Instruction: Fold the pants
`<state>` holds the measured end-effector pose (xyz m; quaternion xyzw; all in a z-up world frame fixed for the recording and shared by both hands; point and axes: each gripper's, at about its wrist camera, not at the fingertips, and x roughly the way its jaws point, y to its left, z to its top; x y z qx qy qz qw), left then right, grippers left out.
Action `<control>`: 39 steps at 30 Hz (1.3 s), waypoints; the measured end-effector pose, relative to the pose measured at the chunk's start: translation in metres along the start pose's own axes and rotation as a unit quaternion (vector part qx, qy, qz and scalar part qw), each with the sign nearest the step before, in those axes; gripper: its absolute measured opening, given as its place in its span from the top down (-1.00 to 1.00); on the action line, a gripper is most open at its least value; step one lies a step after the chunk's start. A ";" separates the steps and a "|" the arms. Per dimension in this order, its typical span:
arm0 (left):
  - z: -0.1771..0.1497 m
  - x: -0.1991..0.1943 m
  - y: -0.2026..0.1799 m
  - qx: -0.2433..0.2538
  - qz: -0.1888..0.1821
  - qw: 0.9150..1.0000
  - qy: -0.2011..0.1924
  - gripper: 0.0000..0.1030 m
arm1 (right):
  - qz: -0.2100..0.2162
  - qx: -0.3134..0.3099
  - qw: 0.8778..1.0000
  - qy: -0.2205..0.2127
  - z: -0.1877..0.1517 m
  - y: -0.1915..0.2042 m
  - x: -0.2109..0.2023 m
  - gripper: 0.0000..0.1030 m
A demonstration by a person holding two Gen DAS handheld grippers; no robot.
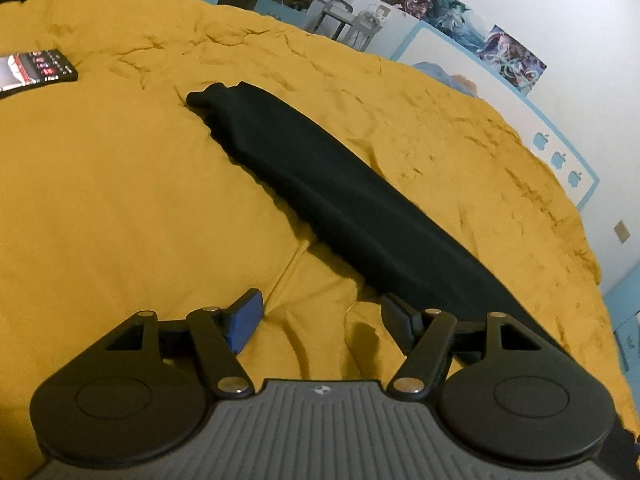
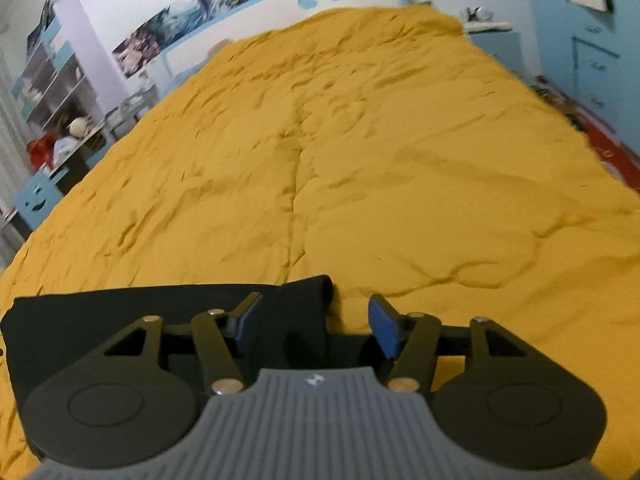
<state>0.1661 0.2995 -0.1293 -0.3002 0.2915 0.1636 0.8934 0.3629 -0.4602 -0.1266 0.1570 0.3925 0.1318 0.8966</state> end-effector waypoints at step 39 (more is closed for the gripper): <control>-0.007 -0.007 -0.007 0.021 0.017 1.000 -0.002 -0.70 | -0.041 -0.045 0.998 -0.021 -0.053 0.068 -0.078 0.41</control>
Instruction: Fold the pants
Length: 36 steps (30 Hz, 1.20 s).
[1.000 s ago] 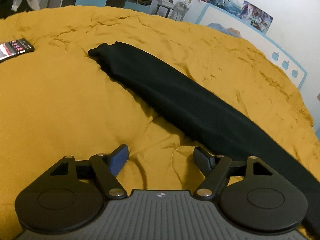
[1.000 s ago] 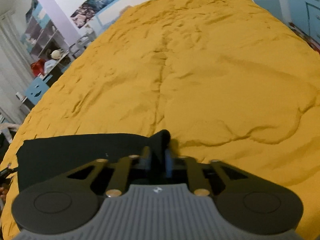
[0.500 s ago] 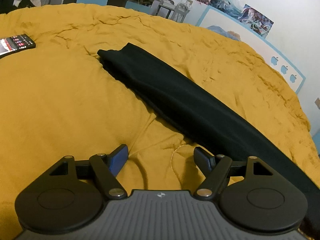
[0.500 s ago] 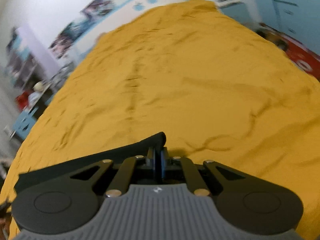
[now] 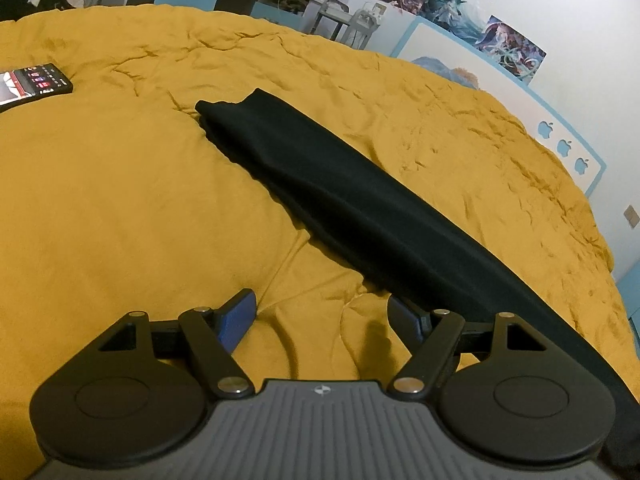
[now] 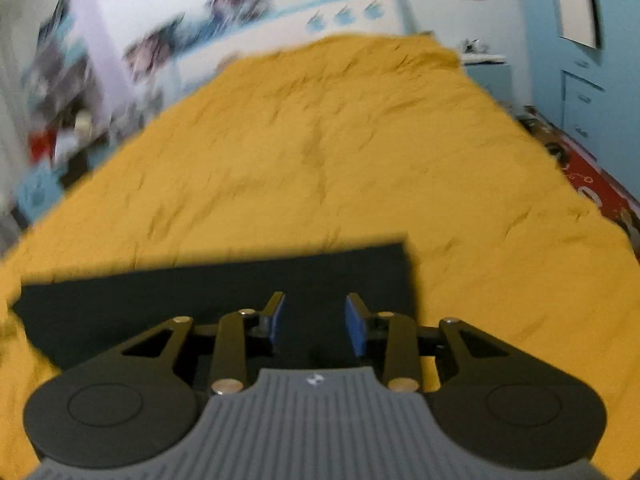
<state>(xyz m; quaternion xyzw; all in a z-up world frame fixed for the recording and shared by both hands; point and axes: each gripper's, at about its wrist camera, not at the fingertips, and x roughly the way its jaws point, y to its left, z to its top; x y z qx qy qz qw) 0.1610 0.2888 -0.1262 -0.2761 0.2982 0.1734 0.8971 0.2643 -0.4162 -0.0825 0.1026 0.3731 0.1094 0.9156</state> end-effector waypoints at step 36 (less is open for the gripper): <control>-0.007 -0.030 -0.010 -0.168 -0.173 0.968 0.077 -0.72 | 0.077 -0.068 0.993 0.061 -0.113 0.215 -0.010 0.36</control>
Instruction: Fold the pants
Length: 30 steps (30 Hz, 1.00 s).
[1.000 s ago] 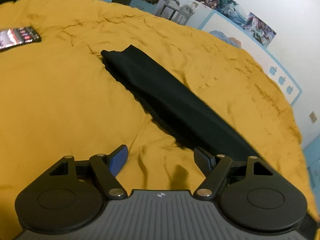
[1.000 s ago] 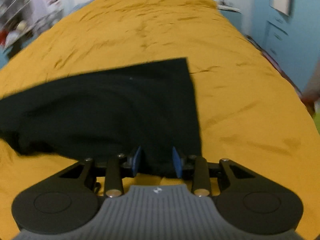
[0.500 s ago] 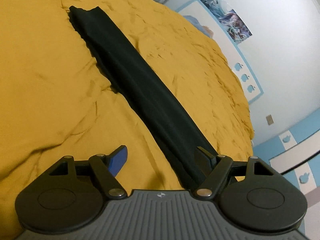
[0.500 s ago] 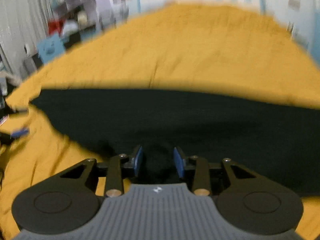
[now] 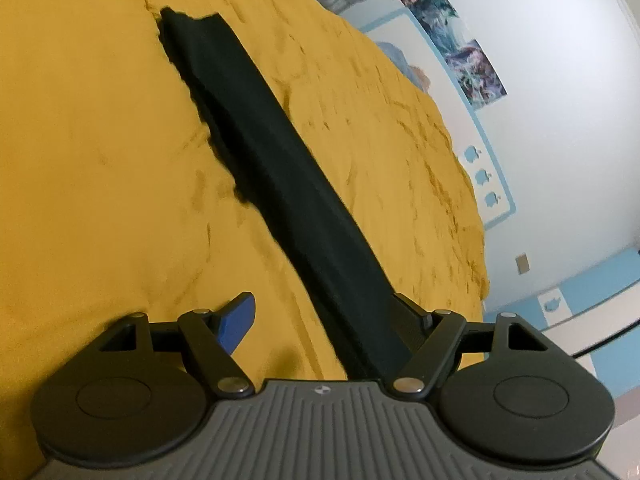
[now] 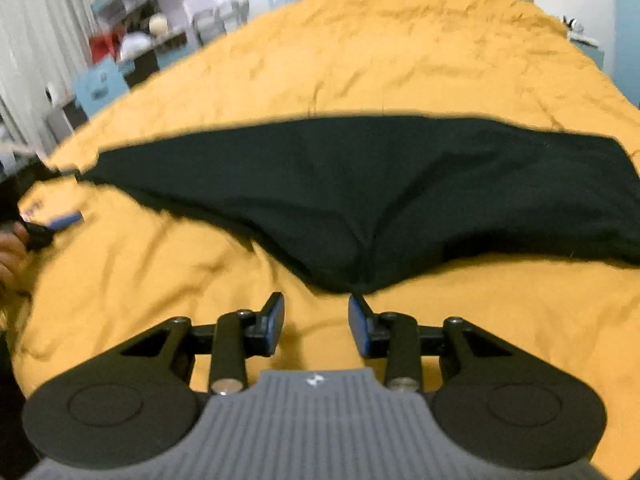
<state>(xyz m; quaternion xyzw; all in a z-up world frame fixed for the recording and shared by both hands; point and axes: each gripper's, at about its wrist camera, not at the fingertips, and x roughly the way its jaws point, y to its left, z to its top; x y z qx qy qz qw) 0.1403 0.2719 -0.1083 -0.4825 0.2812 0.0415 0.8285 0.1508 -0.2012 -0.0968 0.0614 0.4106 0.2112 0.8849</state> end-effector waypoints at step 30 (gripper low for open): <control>0.137 0.074 0.083 -0.107 0.014 0.988 -0.113 -0.72 | -0.004 -0.117 0.992 -0.048 0.115 0.258 0.279 0.16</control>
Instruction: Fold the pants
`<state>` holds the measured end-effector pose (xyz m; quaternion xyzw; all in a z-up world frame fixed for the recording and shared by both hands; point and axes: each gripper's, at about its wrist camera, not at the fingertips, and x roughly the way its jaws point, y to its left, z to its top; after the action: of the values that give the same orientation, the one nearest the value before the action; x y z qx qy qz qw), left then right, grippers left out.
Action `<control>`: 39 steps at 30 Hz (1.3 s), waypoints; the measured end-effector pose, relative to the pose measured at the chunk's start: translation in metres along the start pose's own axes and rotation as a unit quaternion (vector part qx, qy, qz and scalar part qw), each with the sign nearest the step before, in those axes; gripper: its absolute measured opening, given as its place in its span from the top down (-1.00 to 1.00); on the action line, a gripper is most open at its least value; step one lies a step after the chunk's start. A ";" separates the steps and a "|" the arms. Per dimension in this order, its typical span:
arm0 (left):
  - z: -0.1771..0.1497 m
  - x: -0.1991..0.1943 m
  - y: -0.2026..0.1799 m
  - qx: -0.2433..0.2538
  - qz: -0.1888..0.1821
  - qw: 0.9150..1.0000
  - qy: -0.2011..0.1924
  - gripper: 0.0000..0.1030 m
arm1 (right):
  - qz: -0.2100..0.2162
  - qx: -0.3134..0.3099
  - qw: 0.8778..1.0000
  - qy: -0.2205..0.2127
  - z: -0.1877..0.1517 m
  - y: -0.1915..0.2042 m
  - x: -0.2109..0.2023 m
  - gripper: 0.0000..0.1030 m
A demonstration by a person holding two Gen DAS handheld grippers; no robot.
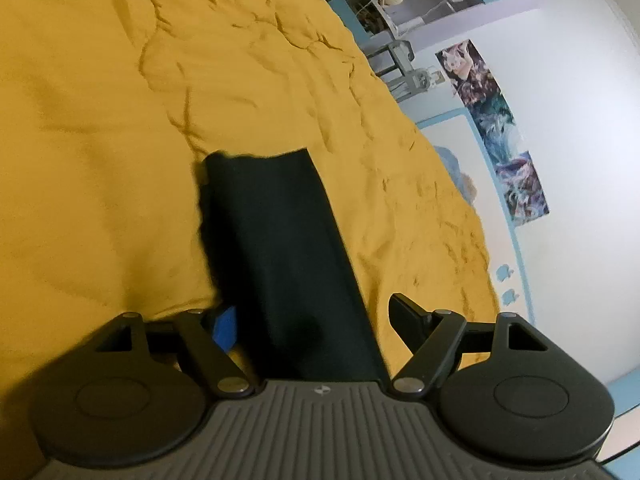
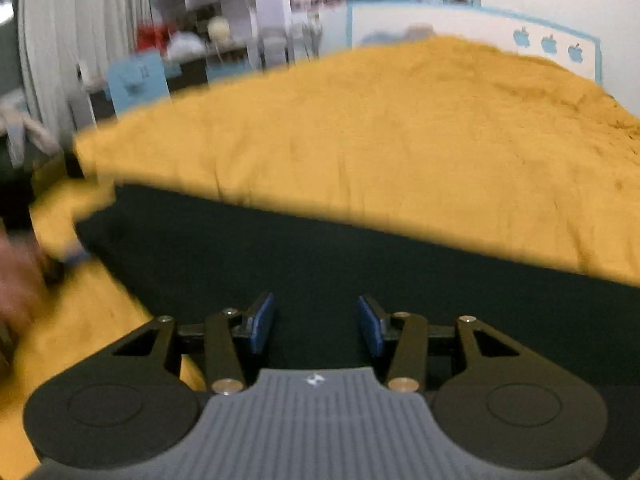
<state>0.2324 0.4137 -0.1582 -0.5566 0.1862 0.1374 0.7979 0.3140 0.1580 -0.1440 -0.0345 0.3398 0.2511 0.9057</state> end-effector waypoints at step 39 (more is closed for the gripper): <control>-0.043 -0.030 -0.115 0.226 -0.093 0.968 -0.062 0.85 | 0.015 0.181 0.982 -0.049 -0.042 -0.071 -0.086 -0.01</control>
<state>0.2486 0.3330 -0.0615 -0.3675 0.1103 0.0515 0.9220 0.2678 0.0489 -0.1296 0.1472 0.3357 0.2004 0.9086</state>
